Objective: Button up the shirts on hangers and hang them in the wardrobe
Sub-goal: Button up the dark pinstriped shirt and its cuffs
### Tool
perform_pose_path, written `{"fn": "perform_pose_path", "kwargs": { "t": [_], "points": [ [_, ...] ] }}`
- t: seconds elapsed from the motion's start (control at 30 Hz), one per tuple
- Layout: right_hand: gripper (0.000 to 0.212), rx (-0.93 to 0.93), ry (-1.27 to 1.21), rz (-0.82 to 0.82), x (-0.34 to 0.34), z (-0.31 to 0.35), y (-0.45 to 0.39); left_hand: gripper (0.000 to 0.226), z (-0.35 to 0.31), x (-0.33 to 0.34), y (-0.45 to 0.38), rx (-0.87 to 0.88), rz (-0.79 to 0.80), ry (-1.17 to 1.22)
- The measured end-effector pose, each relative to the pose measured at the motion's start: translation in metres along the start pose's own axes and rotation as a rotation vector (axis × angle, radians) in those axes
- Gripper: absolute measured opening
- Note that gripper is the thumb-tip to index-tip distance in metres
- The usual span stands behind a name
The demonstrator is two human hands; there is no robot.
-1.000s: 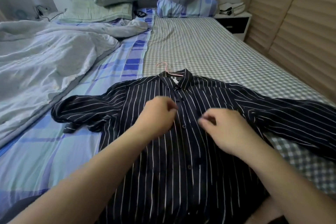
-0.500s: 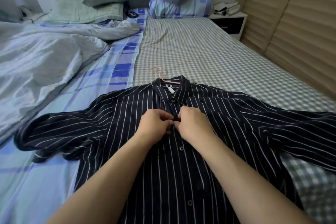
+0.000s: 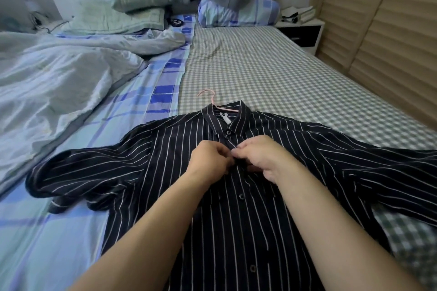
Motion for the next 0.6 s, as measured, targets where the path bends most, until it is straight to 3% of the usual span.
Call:
{"fn": "perform_pose_path", "kwargs": {
  "t": [0.27,0.5,0.6],
  "points": [
    [0.008,-0.106,0.107,-0.211,-0.0058,-0.0009,-0.0001,0.015,0.0026,0.0012,0.0053,-0.216,0.075,0.381],
    [0.016,-0.100,0.102,-0.222,-0.0037,-0.0026,0.0019,0.011,0.0086,-0.0010,0.0077,-0.291,0.039,0.505],
    [0.010,-0.086,0.049,-0.201,-0.0066,-0.0041,0.0034,0.010,0.0065,0.0000,0.0091,-0.274,0.046,0.483]
  ]
}}
Point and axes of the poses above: each hand's wrist, its own y-axis away from the middle knuckle, its own x-axis out of the palm, z = x × y, the point moved 7 cm from there along -y, towards the middle knuckle, and after that the axes turned 9 degrees about -z, right-handed, at the moved point
